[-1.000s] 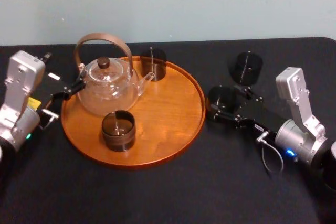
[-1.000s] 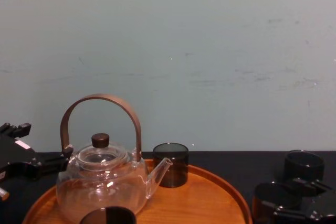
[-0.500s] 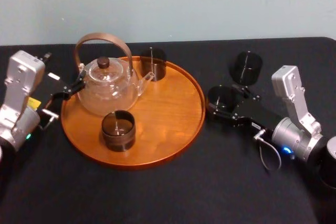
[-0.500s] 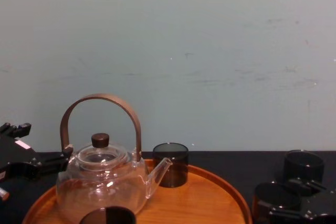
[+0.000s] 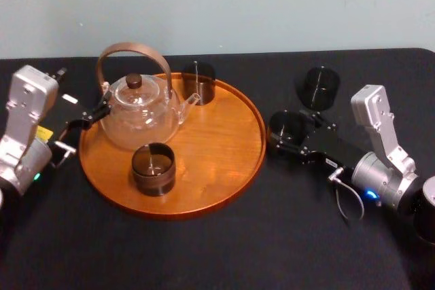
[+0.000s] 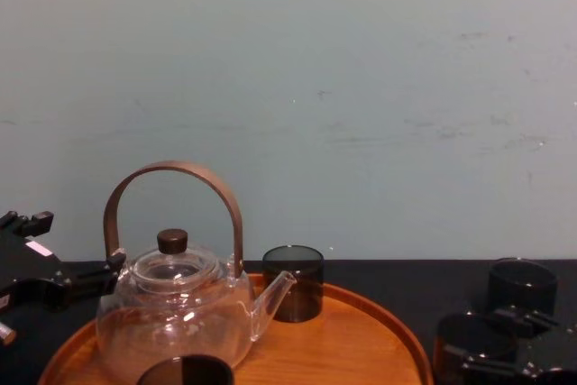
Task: Pick up the glass from the table and place it on the tray.
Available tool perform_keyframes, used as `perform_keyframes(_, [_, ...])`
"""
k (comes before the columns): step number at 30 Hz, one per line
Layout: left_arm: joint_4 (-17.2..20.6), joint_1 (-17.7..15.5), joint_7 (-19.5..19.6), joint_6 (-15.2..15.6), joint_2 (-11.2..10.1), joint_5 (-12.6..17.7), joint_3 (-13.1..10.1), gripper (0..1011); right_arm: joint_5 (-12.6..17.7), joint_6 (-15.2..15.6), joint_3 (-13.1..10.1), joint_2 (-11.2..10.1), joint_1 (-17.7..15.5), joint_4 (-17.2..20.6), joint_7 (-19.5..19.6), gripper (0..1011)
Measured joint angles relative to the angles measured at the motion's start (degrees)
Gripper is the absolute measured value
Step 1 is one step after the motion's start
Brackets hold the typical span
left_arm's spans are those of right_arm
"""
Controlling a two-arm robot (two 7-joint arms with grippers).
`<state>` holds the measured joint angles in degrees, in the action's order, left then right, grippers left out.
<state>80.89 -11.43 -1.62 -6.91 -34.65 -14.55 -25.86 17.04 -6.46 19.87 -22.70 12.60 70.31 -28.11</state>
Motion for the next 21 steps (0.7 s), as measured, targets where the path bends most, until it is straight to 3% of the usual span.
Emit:
perform_keyframes(5, [0.0,0.0,0.0,0.0,0.0,0.0,0.0,1010,0.05,0.0,-0.03,-0.03,-0.02,0.04,0.0,899])
perform_keyframes(21, [0.0,0.0,0.0,0.0,0.0,0.0,0.0,1010,1.36,0.85,-0.22,-0.07,-0.19,0.3,-0.91,898])
